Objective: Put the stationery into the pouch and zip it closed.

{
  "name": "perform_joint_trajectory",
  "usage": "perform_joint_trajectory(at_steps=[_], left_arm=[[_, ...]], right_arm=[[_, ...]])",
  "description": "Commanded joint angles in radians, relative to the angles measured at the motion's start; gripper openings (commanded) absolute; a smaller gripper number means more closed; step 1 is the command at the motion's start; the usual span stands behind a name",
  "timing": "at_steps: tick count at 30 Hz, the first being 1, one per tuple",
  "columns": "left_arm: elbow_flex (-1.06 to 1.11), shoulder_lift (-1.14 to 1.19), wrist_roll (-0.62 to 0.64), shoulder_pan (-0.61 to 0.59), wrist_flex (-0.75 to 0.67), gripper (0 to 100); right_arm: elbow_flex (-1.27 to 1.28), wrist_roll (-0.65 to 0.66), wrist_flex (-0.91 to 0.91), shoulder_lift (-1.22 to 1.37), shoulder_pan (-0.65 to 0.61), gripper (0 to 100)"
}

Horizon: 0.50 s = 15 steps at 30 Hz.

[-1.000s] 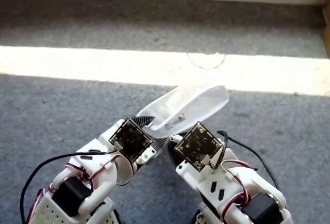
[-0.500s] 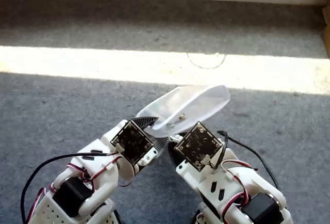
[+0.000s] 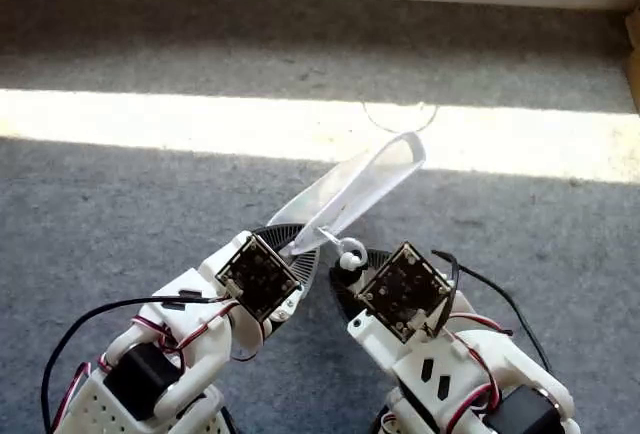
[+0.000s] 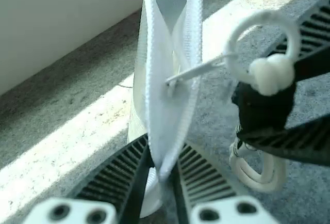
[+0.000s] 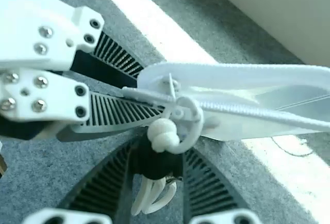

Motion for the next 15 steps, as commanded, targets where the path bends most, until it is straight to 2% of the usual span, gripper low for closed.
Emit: perform_joint_trajectory(at_steps=[1,7,12,15], left_arm=[[-0.012,-0.008,0.005,-0.001,-0.025,1],[-0.012,-0.008,0.002,-0.001,-0.023,1],[-0.015,-0.008,0.002,-0.001,-0.002,1],[-0.012,-0.008,-0.058,-0.001,0.0,1]], right_arm=[[-0.113,0.0,-0.016,-0.013,0.013,0.5],[-0.127,-0.029,-0.156,-0.013,0.134,0.5],[-0.124,-0.095,-0.228,-0.013,0.148,0.5],[-0.127,-0.129,-0.251,-0.013,0.162,0.5]])
